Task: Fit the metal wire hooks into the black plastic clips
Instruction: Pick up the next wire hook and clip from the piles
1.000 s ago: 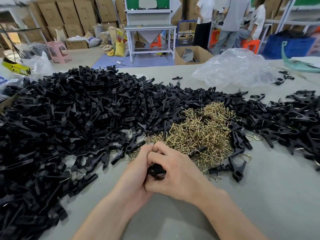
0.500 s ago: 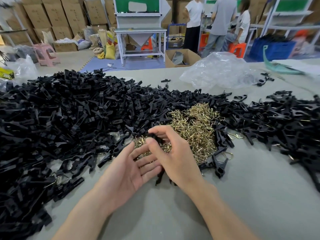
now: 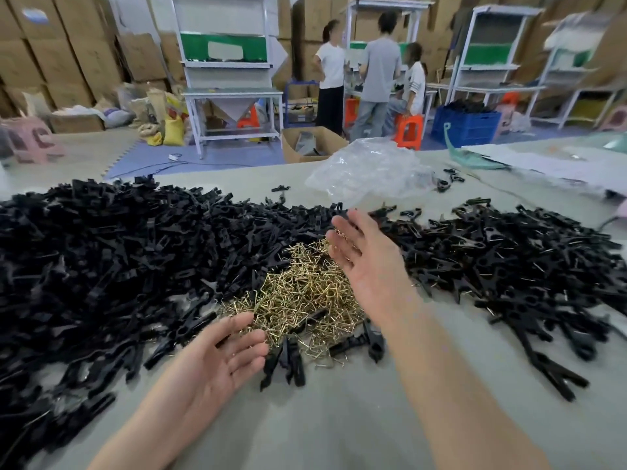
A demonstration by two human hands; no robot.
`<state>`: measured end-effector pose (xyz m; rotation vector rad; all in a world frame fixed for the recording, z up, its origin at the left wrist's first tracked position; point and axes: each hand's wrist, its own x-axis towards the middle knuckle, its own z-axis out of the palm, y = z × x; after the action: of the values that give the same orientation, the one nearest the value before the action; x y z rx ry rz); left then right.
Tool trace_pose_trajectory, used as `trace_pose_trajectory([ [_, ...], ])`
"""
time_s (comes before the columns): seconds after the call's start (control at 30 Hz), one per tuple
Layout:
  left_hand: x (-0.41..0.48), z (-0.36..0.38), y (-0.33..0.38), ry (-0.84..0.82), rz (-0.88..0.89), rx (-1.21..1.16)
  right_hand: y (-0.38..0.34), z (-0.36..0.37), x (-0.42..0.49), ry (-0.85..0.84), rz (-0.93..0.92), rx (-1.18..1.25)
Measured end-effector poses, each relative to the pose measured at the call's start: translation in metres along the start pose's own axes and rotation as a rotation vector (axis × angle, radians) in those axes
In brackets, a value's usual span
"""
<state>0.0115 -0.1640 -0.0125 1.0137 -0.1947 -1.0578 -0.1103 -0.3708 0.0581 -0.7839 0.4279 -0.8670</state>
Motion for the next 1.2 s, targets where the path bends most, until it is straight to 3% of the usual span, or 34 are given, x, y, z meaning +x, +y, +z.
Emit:
trace_pose_trajectory([
  [0.1,-0.012,-0.004,0.002,0.087,0.331,0.272,0.052,0.018,-0.023,-0.095,-0.083,-0.47],
  [0.2,-0.018,-0.026,0.007,0.371,0.781,1.061,0.094,0.021,-0.042,-0.227,-0.351,-0.916],
  [0.27,-0.017,-0.039,0.011,0.507,0.829,1.38,0.11,0.018,-0.047,-0.315,-0.523,-1.18],
  [0.37,-0.009,-0.048,0.012,0.61,0.68,1.641,0.116,0.016,-0.046,-0.392,-0.621,-1.412],
  [0.47,-0.008,-0.048,0.013,0.586,0.634,1.705,0.117,0.015,-0.045,-0.423,-0.618,-1.466],
  [0.6,-0.007,-0.049,0.018,0.402,0.587,1.8,0.115,0.015,-0.043,-0.419,-0.597,-1.421],
  [0.8,-0.011,-0.05,0.023,0.365,0.69,1.742,0.115,0.015,-0.043,-0.413,-0.56,-1.394],
  [0.9,-0.011,-0.051,0.022,0.432,0.703,1.736,0.114,0.014,-0.043,-0.416,-0.543,-1.384],
  [1.2,-0.011,-0.062,0.03,0.881,0.62,1.725,0.114,0.012,-0.042,-0.419,-0.531,-1.373],
])
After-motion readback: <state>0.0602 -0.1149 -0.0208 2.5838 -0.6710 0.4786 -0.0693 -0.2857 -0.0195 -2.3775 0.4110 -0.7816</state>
